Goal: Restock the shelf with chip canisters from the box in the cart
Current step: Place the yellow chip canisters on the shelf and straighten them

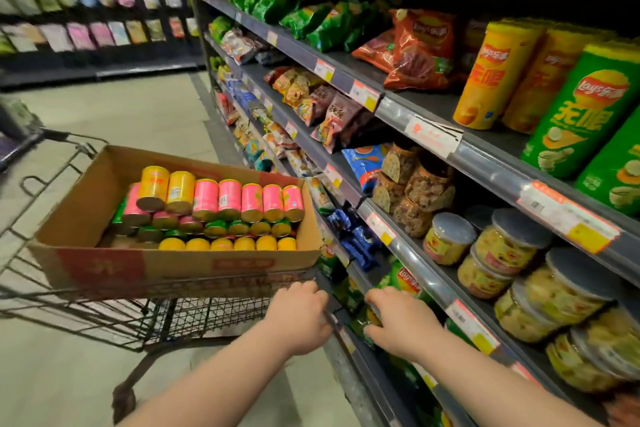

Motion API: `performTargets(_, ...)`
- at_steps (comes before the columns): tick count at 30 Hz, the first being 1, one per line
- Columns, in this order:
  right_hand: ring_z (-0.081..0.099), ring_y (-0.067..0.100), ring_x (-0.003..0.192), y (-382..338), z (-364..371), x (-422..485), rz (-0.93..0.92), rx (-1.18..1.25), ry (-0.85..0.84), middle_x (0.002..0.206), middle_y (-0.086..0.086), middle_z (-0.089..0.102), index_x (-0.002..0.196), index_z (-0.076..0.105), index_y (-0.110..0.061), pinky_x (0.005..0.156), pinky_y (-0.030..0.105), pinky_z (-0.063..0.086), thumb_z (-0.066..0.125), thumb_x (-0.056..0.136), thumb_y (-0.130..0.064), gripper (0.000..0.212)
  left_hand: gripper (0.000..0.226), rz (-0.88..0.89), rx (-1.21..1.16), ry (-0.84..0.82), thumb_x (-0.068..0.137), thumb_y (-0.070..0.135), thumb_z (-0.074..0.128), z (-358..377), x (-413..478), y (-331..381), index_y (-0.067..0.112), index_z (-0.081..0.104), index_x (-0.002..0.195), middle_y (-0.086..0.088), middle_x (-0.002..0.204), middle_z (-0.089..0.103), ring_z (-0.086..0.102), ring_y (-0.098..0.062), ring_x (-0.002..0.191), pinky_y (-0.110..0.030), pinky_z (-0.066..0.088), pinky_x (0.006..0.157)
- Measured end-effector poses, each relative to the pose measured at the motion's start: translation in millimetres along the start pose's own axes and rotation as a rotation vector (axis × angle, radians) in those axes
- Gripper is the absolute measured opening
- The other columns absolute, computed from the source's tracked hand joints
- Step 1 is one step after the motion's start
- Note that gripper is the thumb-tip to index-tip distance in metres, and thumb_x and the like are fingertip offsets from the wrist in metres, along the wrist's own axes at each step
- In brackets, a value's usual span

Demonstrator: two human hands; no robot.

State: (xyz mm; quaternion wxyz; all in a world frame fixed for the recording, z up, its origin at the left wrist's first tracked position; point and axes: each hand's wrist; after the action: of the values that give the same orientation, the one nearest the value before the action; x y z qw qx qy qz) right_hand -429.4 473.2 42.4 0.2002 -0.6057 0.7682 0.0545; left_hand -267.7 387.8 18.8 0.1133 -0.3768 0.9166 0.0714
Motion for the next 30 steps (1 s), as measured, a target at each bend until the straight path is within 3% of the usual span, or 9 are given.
performTargets(18,0.049,0.024,0.121,-190.9,-5.6,126.1,-0.142,-0.067,-0.044,0.134,0.002,0.049,0.137,0.040,-0.025,0.097,0.039,0.045,0.054,0.089,-0.042,0.053,0.047,-0.184,-0.077,0.016,0.087,0.047,0.049,4.9,-23.0,-224.1,0.019,0.050,0.123,-0.003,0.123,0.050,0.047,-0.025,0.117,-0.040,0.042,0.094)
performTargets(30,0.053,0.022,0.112,-240.7,-7.0,174.4,-0.196,-0.072,-0.088,0.125,-0.001,0.054,0.129,0.047,-0.026,0.089,0.037,0.050,0.056,0.087,-0.042,0.046,0.048,-0.271,-0.099,0.091,0.088,0.050,0.047,11.9,-35.7,-290.5,0.020,0.050,0.126,-0.002,0.131,0.049,0.043,-0.025,0.122,-0.039,0.036,0.098)
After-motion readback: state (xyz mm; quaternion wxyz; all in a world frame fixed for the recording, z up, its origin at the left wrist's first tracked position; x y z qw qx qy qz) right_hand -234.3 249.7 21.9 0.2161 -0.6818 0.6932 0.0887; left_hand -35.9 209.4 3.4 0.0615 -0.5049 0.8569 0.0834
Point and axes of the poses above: each hand's wrist, its own x-axis towards the middle knuckle, its own z-axis out of the palm, y = z × x
